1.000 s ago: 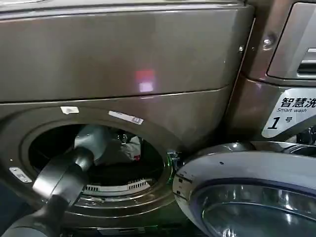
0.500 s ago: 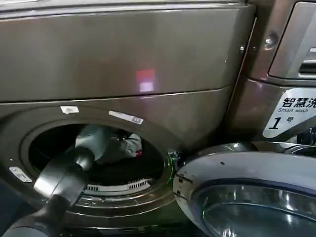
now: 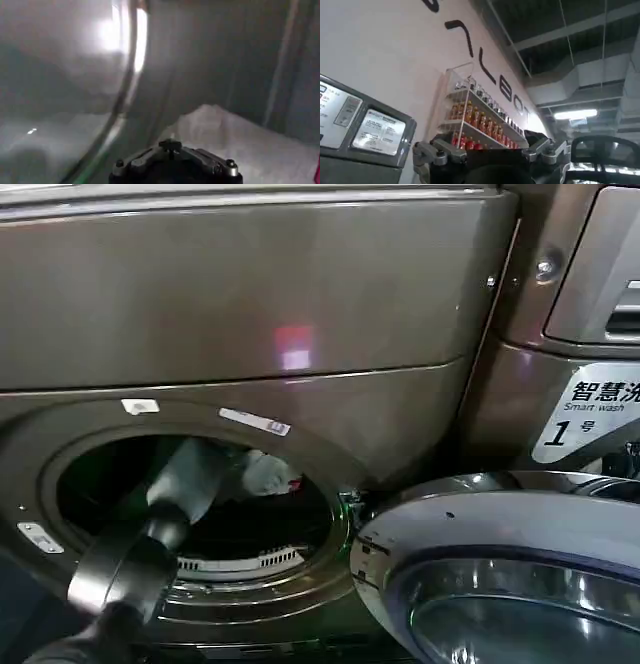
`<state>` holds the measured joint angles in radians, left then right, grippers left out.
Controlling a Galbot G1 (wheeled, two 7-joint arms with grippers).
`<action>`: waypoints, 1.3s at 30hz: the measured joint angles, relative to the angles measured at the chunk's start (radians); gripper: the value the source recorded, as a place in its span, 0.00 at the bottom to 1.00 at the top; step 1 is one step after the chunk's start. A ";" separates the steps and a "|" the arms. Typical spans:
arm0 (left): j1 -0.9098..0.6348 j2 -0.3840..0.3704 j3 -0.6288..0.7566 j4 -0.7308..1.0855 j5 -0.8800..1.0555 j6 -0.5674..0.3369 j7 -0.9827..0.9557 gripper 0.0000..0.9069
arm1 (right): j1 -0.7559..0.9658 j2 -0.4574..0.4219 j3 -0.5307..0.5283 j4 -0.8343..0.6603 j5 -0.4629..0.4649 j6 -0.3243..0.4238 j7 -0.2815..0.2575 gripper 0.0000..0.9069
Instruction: Grasp the clothes from the dryer.
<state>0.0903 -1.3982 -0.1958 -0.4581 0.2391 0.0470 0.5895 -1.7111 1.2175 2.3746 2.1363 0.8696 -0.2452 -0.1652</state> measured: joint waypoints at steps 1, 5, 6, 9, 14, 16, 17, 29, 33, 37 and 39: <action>0.016 -0.002 -0.017 -0.019 -0.028 -0.009 -0.022 0.00 | -0.001 -0.001 0.001 -0.002 0.000 0.001 0.000 1.00; 0.080 -0.015 -0.088 -0.100 -0.130 -0.043 -0.109 0.00 | -0.002 0.000 0.002 -0.003 0.002 0.009 0.000 1.00; 0.096 -0.017 -0.104 -0.121 -0.148 -0.050 -0.127 0.00 | -0.002 0.000 0.001 -0.002 0.002 0.010 -0.001 1.00; 0.146 -0.026 -0.156 -0.200 -0.205 -0.075 -0.184 0.00 | -0.001 0.001 -0.003 0.002 0.002 0.016 -0.001 1.00; 0.230 -0.039 -0.230 -0.329 -0.302 -0.112 -0.278 0.00 | -0.002 0.008 -0.006 0.007 0.001 0.028 -0.002 1.00; 0.266 -0.046 -0.253 -0.381 -0.339 -0.129 -0.311 0.00 | -0.002 0.012 -0.009 0.009 -0.004 0.034 -0.002 1.00; 0.287 -0.049 -0.265 -0.408 -0.357 -0.139 -0.328 0.00 | -0.002 0.012 -0.011 0.009 -0.007 0.038 -0.002 1.00; 0.529 -0.078 -0.325 -0.736 -0.439 -0.256 -0.416 0.00 | -0.002 0.017 -0.021 0.008 -0.024 0.076 -0.002 1.00; 0.589 -0.081 -0.330 -0.821 -0.446 -0.277 -0.421 0.00 | -0.001 0.019 -0.026 0.006 -0.023 0.087 -0.001 1.00; 0.633 -0.082 -0.336 -0.893 -0.457 -0.286 -0.422 0.00 | 0.001 0.020 -0.028 0.006 -0.024 0.093 -0.001 1.00; 0.643 -0.081 -0.339 -0.920 -0.462 -0.290 -0.425 0.00 | 0.001 0.020 -0.029 0.006 -0.025 0.096 -0.001 1.00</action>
<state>0.7337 -1.4787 -0.5348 -1.3781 -0.2227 -0.2432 0.1646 -1.7102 1.2378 2.3455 2.1419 0.8446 -0.1488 -0.1667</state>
